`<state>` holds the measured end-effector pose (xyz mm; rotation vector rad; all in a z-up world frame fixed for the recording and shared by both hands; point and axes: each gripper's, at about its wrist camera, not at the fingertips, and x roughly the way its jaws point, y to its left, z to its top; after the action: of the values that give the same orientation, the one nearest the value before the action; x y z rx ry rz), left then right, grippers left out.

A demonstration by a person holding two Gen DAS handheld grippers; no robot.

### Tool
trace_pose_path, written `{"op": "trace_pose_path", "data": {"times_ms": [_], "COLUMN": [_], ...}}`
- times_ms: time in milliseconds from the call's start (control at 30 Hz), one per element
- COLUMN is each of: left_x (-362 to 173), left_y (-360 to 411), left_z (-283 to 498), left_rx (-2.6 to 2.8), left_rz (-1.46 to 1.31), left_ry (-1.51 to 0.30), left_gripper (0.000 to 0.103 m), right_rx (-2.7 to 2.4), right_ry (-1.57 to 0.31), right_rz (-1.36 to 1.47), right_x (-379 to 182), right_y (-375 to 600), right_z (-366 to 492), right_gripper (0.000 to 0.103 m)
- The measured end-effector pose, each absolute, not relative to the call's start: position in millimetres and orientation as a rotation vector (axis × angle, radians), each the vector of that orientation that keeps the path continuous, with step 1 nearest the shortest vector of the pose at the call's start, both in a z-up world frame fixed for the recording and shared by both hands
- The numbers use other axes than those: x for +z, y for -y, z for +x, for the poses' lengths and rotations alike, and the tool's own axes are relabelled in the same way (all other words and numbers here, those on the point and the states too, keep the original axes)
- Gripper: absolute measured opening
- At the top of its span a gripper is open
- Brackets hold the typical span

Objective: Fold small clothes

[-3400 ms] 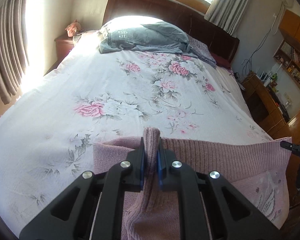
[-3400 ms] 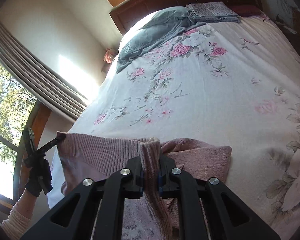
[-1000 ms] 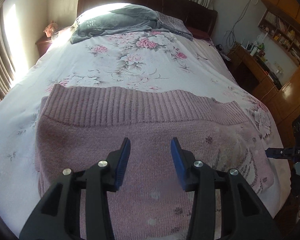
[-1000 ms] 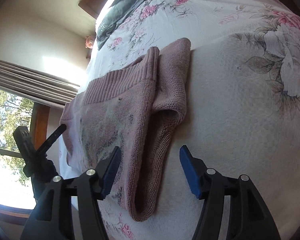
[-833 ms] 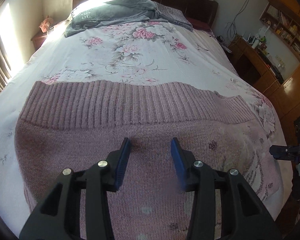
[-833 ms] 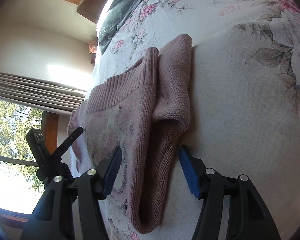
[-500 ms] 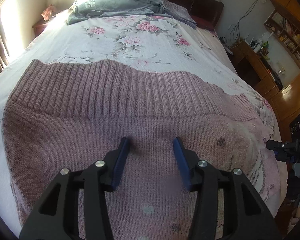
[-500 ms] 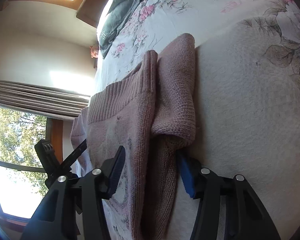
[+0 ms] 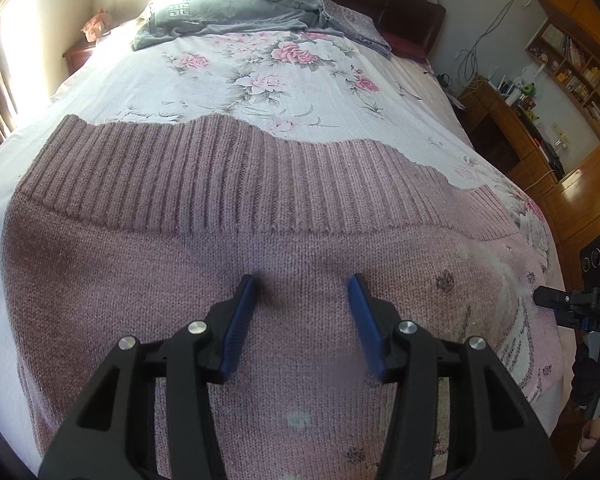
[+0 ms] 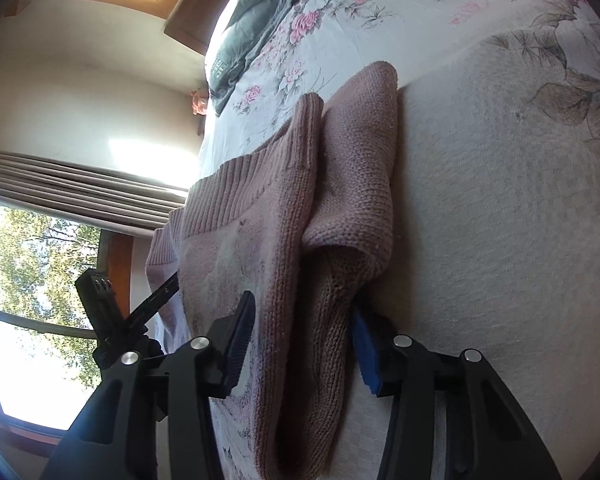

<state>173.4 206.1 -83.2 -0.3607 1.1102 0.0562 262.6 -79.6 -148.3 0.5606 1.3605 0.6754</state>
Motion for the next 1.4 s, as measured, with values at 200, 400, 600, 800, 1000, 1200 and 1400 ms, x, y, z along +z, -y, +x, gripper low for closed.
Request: {"op": "trace_pose_path", "data": {"times_ms": [200, 400, 600, 800, 1000, 1200, 1400], "left_x": [-84.0, -86.6, -88.9, -66.5, -44.8, -49.5, -55.6], "left_y": [-204.9, -211.8, -214.8, -232.1, -269.9, -312.6, -338.7], "left_z": [174.6, 172.2, 172.6, 151.6, 116.5, 89.9, 66.5], "left_rx": [0.06, 0.037, 0.03, 0.033, 0.033, 0.095, 0.117], "left_rz": [-0.36, -0.393, -0.42, -0.464, -0.527, -0.615, -0.686], "left_ry": [-1.111, -1.108, -1.103, -1.078, -1.018, -0.997, -0.981], "left_gripper": [0.05, 0.051, 0.052, 0.049, 0.049, 0.049, 0.049], "right_rx": [0.669, 0.715, 0.676, 0.781, 0.926, 0.993, 0.905], "right_ry": [-1.342, -1.275, -1.303, -1.176, -1.135, -1.231, -1.373], "right_rz": [0.617, 0.712, 0.728, 0.576, 0.389, 0.179, -0.008], "right_x": [-157.9, -154.2, -145.6, -58.8, 2.8, -13.5, -82.4], "right_y": [72.9, 83.3, 76.4, 36.9, -53.4, -159.5, -217.1], "right_z": [275.2, 263.6, 269.9, 263.4, 255.5, 239.4, 230.7], "right_gripper": [0.034, 0.019, 0.017, 0.014, 0.01, 0.007, 0.008]}}
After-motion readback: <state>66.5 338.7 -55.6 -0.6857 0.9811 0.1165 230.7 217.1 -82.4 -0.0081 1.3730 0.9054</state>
